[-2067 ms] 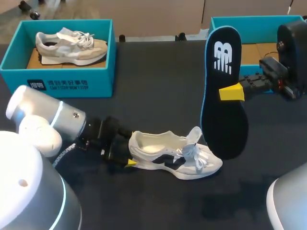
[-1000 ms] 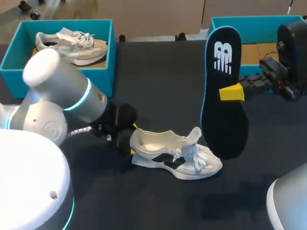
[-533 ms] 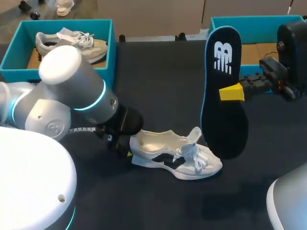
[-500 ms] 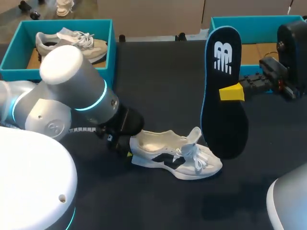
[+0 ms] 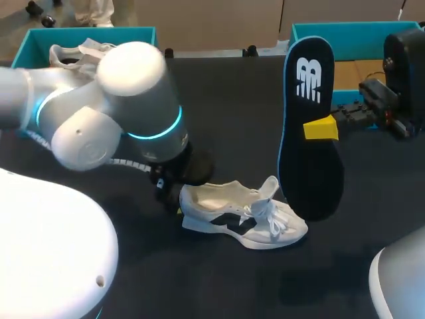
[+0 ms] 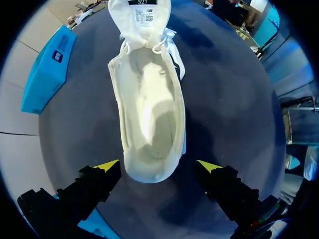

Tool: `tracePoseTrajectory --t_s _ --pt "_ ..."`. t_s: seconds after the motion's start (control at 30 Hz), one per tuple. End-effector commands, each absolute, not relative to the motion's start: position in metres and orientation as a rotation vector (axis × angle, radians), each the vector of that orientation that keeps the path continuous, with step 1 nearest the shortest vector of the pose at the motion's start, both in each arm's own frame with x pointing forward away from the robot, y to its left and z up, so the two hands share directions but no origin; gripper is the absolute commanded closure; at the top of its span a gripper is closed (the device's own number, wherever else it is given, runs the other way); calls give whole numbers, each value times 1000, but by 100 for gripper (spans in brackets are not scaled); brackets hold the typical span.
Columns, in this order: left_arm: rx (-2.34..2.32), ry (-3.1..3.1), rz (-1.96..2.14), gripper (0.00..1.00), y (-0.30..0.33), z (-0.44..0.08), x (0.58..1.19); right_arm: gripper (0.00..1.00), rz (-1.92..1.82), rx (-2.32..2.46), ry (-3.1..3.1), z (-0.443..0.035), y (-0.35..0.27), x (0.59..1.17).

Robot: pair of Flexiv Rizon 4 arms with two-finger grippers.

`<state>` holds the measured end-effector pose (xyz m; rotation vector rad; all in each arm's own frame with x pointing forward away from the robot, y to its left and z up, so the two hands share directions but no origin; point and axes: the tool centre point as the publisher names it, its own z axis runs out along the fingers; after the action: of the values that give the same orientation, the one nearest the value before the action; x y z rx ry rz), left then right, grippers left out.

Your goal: Take the shoe out of the shoebox, open the shoe tongue, remove and reinsert the insole, then place the shoe into the shoebox

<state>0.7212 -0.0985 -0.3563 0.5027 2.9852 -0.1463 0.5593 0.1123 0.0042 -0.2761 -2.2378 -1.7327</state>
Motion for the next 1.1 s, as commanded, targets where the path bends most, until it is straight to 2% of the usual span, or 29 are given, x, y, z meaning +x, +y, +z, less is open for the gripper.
tracePoseTrajectory --t_s 0.03,0.23,0.7,1.1 --pt "495 2978 -33 0 -103 -360 720 100 -1732 -274 -2237 3 114 561" --pt "487 2987 -24 0 -102 -357 719 100 -1732 -274 -2237 3 114 561" --pt "502 2934 -114 0 -121 -292 714 100 -1732 -274 -2237 3 114 561" --pt "536 2974 -102 0 -175 -307 737 100 -1732 -274 -2237 3 114 561"
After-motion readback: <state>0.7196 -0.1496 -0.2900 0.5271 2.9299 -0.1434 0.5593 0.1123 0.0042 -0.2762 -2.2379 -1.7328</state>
